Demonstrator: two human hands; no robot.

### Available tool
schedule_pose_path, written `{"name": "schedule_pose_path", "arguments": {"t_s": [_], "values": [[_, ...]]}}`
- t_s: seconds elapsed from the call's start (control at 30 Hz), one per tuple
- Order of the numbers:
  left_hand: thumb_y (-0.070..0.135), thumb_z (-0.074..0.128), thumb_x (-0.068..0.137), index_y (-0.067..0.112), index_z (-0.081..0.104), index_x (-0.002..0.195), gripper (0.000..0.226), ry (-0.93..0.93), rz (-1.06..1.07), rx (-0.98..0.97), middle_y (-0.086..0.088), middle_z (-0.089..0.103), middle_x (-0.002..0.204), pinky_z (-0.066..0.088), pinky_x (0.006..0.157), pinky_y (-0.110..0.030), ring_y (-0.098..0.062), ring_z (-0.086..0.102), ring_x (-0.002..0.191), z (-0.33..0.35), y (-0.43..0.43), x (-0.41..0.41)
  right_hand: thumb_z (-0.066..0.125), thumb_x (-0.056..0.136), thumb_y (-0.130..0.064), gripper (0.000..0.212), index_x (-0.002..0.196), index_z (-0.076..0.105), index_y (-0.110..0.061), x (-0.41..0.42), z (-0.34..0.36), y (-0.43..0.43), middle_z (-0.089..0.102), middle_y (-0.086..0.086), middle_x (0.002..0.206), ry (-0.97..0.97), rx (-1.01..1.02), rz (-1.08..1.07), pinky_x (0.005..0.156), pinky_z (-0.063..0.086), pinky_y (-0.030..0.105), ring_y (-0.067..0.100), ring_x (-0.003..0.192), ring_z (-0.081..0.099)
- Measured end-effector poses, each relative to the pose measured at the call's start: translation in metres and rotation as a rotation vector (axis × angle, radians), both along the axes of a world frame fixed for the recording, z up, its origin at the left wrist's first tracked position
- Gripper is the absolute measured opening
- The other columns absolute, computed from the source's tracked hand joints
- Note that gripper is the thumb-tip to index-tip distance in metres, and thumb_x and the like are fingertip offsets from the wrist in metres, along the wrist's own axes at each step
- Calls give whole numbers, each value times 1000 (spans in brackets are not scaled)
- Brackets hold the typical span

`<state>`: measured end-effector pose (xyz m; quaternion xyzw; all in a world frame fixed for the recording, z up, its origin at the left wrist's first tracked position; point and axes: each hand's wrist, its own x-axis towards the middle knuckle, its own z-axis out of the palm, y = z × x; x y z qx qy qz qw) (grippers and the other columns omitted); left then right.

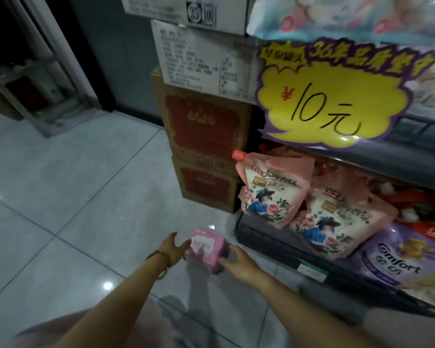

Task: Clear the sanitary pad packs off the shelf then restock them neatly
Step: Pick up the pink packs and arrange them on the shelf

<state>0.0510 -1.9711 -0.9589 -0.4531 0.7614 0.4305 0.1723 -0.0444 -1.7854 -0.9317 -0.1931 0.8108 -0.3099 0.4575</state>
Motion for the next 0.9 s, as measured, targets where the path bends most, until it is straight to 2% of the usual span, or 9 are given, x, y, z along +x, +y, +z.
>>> {"name": "schedule_pose_path", "arguments": {"t_s": [0.27,0.37,0.47,0.53,0.57,0.67,0.77,0.83,0.9], "values": [[55,34,95,10,20,149,72,-46,250,309,-12,39,146,23,112,-42,-29,34,136,-58,-18,-14,67,82,-51,63,130,53,-14,0,-104,-45,55,8,129,-331,98,-513,87,47,31,25,115,55],[46,23,100,11,36,140,55,0,320,414,-7,47,126,31,96,-29,-29,43,125,-66,-18,-26,69,80,-47,58,125,56,-13,0,-120,-53,65,7,120,-457,26,-643,68,47,24,21,105,62],[42,18,101,6,44,136,56,81,323,518,-15,50,135,30,84,-25,-22,57,106,-53,-10,-40,72,56,-69,72,110,63,-22,0,-133,-58,72,0,106,-444,7,-680,65,48,23,16,93,67],[42,22,101,9,48,130,51,69,354,572,-14,54,129,33,80,-24,-9,55,76,-57,-8,-45,76,67,-57,53,107,63,-25,2,-132,-64,72,-2,104,-456,-32,-702,59,48,17,11,87,67],[45,26,100,12,49,126,48,77,342,579,-11,56,123,35,81,-24,-7,53,73,-84,-14,-42,77,73,-46,46,110,62,-24,4,-135,-67,71,-2,106,-471,-56,-728,58,47,16,10,87,67],[80,46,74,15,54,128,84,-6,272,567,-2,62,120,44,95,-30,-16,63,93,-95,-19,-33,74,79,-37,40,114,60,-23,8,-124,-70,70,-3,108,-532,-111,-756,62,42,19,7,87,64],[67,47,83,16,64,106,58,-16,313,655,-3,75,87,57,67,-23,-13,72,77,-79,-25,-19,68,85,-36,29,110,59,-25,14,-101,-67,68,-5,105,-624,-164,-676,75,42,20,5,88,62],[74,55,73,16,63,114,71,15,283,656,-10,73,100,56,83,-35,-23,71,91,-55,-27,-13,69,85,-31,33,115,62,-20,21,-85,-63,71,-8,103,-615,-223,-628,76,48,17,6,91,67],[84,68,47,16,56,125,104,117,327,587,-11,70,110,53,92,-44,-27,69,96,-64,-37,-1,71,83,-22,35,116,65,-13,28,-63,-59,74,-3,102,-591,-306,-618,78,54,21,11,94,70]]}}
